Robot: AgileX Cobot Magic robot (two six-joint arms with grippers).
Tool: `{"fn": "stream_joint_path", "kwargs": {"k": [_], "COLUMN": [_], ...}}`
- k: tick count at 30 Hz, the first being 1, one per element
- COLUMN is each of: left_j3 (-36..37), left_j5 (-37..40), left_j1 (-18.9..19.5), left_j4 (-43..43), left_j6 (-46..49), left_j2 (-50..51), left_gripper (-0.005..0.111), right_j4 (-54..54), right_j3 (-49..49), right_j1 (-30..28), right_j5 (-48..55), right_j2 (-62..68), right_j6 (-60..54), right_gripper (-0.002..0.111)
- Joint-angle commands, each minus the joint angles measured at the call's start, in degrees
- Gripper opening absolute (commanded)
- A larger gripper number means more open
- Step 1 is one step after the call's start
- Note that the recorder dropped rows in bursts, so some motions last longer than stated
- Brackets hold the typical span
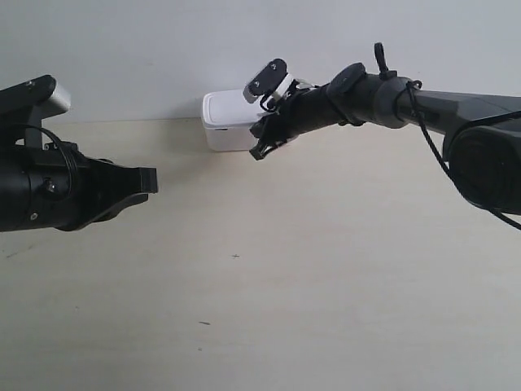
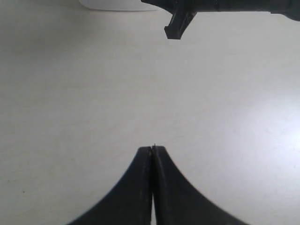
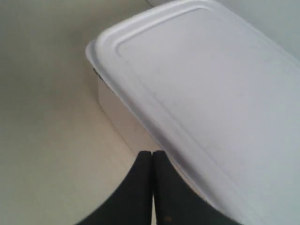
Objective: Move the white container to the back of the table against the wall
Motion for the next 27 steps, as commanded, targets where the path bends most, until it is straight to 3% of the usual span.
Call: {"fn": "stream_joint_path", "kwargs": {"k": [1, 9, 24, 27], "left_j3": [0.2, 0.2, 0.2, 0.2], "left_j5": [0.0, 0.0, -0.2, -0.2], "left_j1": [-0.2, -0.2, -0.2, -0.2], "left_j4": [1.0, 1.9, 3.0, 3.0], "left_j6": [0.2, 0.2, 0.2, 0.2], "left_j2": [-0.5, -0.5, -0.4, -0.4], "left_gripper": [0.000, 0.000, 0.000, 0.000], "right_j4": [-2.9, 8.2, 8.8, 13.9], "right_j3": [-0.8, -0.8, -0.8, -0.8], "right_j1": [0.0, 0.0, 0.0, 0.0], "right_j5": [0.8, 3.9, 1.6, 1.6], "right_j2": [-0.1, -0.1, 1.9, 2.1], "right_j6": [-7.4, -27.7, -29.6, -33.1], "right_gripper": [0.000, 0.000, 0.000, 0.000]}}
